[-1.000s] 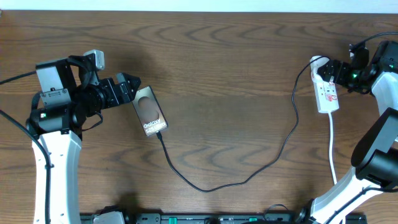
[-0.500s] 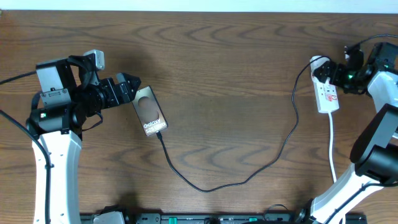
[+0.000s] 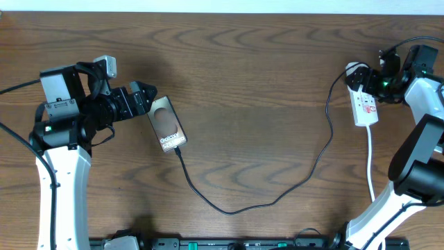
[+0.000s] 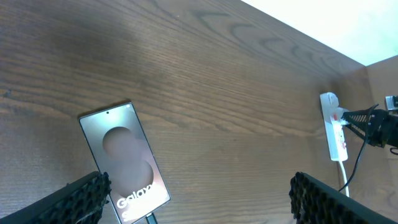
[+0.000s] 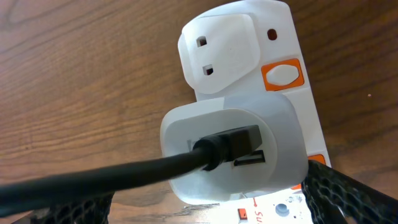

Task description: Plug charger to phone and switch on socket

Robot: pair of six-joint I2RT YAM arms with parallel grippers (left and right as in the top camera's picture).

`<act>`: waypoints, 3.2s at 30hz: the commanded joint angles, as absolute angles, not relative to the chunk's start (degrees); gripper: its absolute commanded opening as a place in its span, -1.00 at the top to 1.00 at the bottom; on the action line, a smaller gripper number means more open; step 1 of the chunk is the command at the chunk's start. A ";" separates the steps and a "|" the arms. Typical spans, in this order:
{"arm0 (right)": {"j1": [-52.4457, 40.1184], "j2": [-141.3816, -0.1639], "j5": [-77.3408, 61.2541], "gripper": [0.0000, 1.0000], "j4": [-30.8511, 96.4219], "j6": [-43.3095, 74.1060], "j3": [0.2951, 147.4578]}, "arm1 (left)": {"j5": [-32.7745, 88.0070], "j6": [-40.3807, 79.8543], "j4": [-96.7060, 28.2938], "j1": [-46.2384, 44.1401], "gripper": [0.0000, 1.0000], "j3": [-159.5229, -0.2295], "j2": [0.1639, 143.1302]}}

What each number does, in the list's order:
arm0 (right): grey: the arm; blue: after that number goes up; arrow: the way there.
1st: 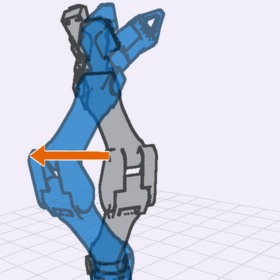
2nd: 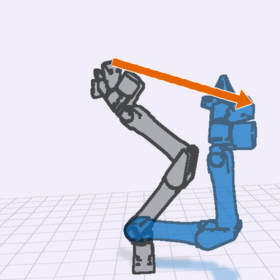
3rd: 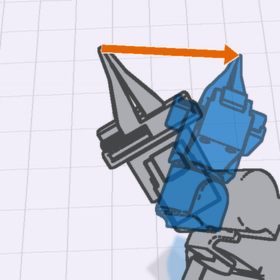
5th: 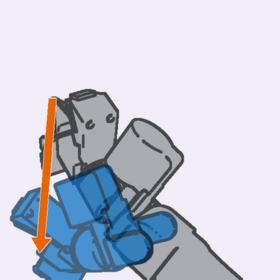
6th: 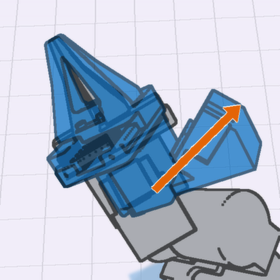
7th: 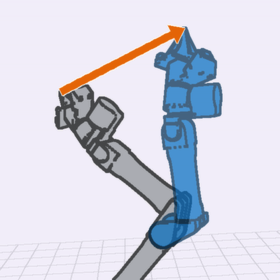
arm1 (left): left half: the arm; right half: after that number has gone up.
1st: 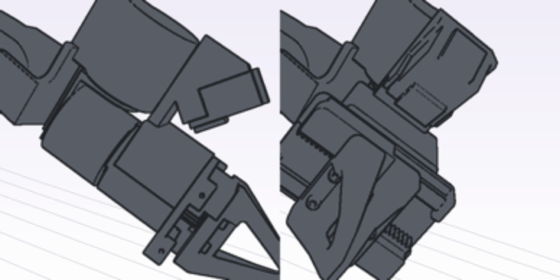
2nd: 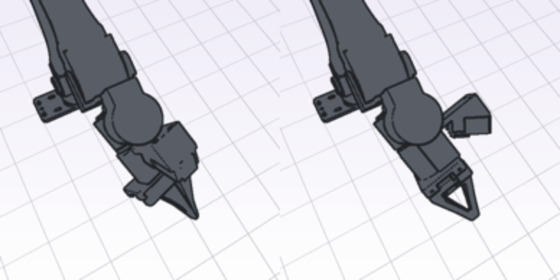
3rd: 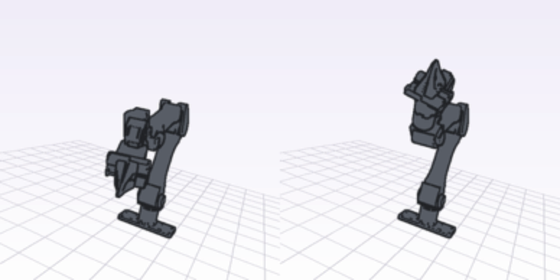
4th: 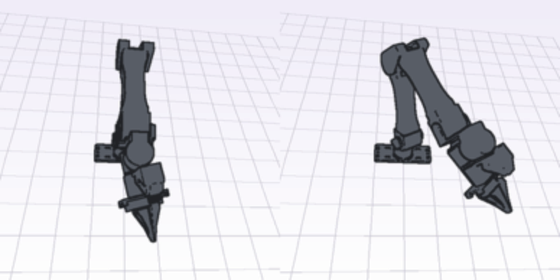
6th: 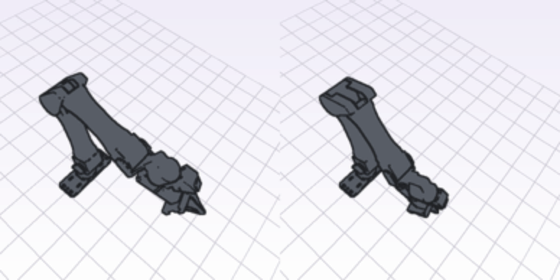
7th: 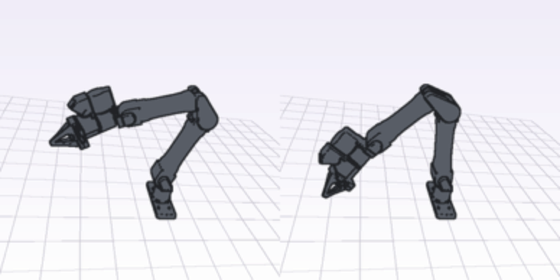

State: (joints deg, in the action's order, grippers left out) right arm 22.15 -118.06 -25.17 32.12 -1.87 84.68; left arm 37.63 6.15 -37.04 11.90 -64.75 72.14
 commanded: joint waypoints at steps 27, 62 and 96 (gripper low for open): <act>20.88 -121.45 -29.10 -0.76 34.79 -0.21 84.55 | 38.59 6.00 -36.82 12.03 -0.89 -65.14 72.12; 23.31 -118.58 -26.92 -0.76 34.04 -0.23 87.33 | 38.57 5.98 -36.77 12.03 -0.88 -65.14 72.12; 20.03 -121.01 -26.02 -0.75 34.28 0.40 87.22 | 38.57 5.98 -35.97 12.03 -0.88 -65.14 72.12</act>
State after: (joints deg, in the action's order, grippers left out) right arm 21.76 -119.59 -23.79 33.65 -0.38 86.32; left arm 37.63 6.15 -36.01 11.90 -64.75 72.14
